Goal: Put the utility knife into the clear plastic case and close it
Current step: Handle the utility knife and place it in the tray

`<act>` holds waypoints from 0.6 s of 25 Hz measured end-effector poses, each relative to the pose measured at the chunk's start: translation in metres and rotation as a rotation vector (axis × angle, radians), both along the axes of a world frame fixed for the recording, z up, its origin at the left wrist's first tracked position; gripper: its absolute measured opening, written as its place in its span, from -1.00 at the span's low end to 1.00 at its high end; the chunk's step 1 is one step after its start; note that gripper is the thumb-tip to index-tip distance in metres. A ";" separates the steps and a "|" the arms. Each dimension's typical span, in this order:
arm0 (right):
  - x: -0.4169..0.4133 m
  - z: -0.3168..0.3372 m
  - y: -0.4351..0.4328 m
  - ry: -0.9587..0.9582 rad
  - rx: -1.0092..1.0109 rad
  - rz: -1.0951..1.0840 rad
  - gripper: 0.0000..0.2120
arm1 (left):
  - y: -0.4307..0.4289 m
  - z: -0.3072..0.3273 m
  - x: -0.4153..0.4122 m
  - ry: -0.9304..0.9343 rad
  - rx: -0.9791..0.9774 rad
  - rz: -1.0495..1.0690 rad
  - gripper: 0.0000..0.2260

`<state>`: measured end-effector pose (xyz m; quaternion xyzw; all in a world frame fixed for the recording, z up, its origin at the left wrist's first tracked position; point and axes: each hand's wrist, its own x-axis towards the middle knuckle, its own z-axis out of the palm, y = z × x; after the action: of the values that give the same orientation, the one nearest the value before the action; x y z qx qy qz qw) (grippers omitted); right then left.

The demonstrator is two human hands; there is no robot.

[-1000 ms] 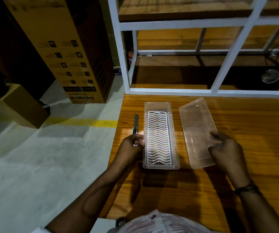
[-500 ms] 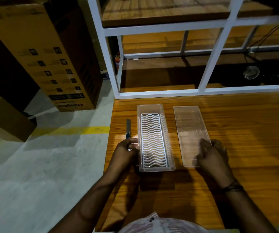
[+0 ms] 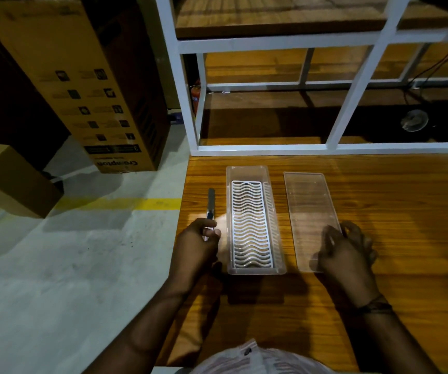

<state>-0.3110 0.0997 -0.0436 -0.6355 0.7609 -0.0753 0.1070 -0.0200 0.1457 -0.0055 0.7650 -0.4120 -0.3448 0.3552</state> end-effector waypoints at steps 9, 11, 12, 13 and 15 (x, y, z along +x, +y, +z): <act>0.007 0.007 -0.001 -0.089 -0.168 0.031 -0.55 | -0.012 -0.014 0.003 -0.650 0.277 -0.116 -0.47; 0.009 0.008 -0.001 -0.096 -0.163 0.051 -0.52 | -0.019 -0.010 -0.002 -0.671 0.303 -0.107 -0.53; 0.009 0.009 -0.001 -0.100 -0.164 0.059 -0.51 | -0.021 -0.009 -0.004 -0.671 0.308 -0.098 -0.57; 0.008 0.009 -0.001 -0.106 -0.167 0.061 -0.51 | -0.024 -0.008 -0.004 -0.664 0.314 -0.088 -0.62; 0.009 0.010 0.000 -0.122 -0.169 0.053 -0.51 | -0.029 -0.008 0.000 -0.606 0.333 -0.053 -0.66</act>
<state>-0.3023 0.0999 -0.0333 -0.6564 0.7268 -0.1749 0.1013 -0.0198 0.1169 -0.0137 0.8692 -0.4566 -0.1734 0.0779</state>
